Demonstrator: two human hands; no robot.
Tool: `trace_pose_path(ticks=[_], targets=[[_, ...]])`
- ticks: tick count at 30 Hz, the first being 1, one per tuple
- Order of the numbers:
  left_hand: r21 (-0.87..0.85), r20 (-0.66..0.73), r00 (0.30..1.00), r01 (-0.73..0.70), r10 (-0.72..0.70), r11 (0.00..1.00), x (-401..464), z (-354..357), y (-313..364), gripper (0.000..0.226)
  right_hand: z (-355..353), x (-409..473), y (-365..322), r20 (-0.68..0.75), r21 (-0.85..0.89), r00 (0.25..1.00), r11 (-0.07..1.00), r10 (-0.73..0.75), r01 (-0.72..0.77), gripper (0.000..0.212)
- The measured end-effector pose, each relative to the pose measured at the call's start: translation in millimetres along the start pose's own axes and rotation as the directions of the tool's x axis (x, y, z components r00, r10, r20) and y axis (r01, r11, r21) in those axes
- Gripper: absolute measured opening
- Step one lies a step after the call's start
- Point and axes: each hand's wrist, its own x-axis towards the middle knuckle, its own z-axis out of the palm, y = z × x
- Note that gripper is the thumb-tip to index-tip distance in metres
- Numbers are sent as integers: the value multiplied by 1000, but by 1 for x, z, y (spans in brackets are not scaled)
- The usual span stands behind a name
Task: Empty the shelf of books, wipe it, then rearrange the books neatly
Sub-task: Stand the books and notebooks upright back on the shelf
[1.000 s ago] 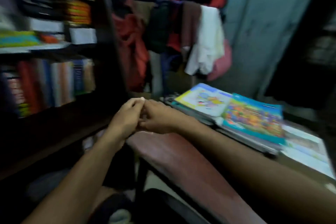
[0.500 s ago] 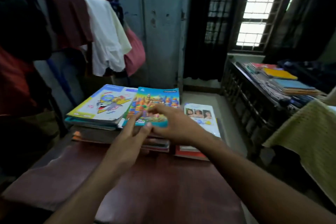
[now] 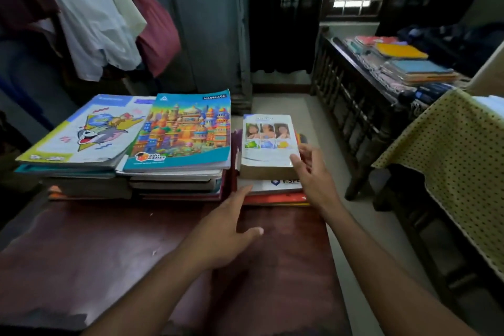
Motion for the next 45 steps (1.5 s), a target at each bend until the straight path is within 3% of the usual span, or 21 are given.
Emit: trace_pose_path(ticks=[3, 9, 14, 18, 22, 27, 30, 33, 36, 42, 45], targets=[[119, 21, 999, -43, 41, 992, 4, 8, -9, 90, -3, 17, -2, 4, 2, 997, 997, 75, -75, 31], [162, -1, 999, -46, 47, 986, 9, 17, -25, 92, 0, 30, 0, 109, -68, 984, 989, 140, -133, 46], [265, -6, 996, -89, 94, 960, 10, 15, -29, 86, -12, 97, -10, 19, -221, 993, 969, 114, -107, 70], [316, -6, 994, -103, 110, 943, 11, 8, -27, 83, 8, 163, -43, 206, -568, 978, 817, 23, 101, 68], [358, 12, 992, -119, 122, 926, 14, -2, -24, 78, 37, 189, -50, 399, -730, 895, 660, 200, 177, 58], [355, -12, 997, -63, 71, 933, 13, -9, -16, 79, 35, 207, -44, 431, -723, 840, 683, 331, 102, 60], [412, -102, 973, -150, 209, 899, 15, -4, -32, 72, 33, 213, -41, 479, -707, 787, 702, 389, 83, 58], [260, -105, 986, -100, 131, 960, 12, -1, -50, 68, 32, 214, -36, 482, -705, 805, 699, 347, 120, 58], [165, -99, 987, -108, 126, 980, 4, 12, -67, 50, 32, 211, -37, 470, -724, 823, 672, 319, 152, 57], [99, -149, 976, -147, 160, 984, 7, 20, -81, 50, 23, 192, -31, 468, -721, 852, 659, 235, 214, 58], [133, -137, 983, -106, 124, 985, 10, 11, -76, 38, 19, 181, -33, 456, -725, 859, 657, 232, 207, 59]])
